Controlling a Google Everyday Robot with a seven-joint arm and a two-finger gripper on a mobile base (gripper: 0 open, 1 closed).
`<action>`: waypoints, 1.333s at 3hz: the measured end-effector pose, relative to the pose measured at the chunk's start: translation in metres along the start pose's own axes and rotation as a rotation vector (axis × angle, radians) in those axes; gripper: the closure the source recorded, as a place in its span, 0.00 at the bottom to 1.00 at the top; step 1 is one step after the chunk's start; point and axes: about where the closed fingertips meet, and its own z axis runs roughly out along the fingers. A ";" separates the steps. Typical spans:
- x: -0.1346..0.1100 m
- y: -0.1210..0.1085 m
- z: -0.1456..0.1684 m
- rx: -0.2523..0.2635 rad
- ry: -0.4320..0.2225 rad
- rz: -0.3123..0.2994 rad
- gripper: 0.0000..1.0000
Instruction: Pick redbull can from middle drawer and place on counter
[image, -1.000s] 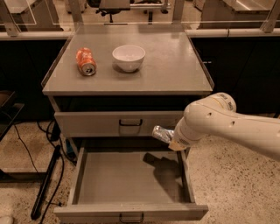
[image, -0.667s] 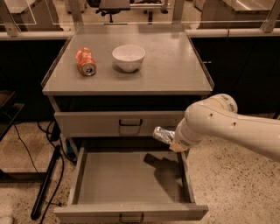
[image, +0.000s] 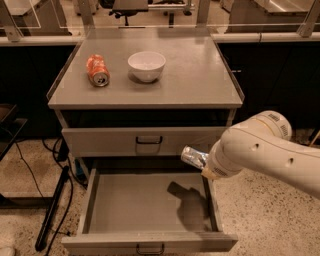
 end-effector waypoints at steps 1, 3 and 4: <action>0.000 -0.001 -0.004 0.007 -0.001 -0.002 1.00; -0.008 -0.054 -0.036 0.081 -0.011 0.039 1.00; -0.014 -0.083 -0.067 0.156 -0.014 0.042 1.00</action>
Offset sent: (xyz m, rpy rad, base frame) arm 0.0422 -0.0229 0.0486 0.0069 -0.0653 -0.0589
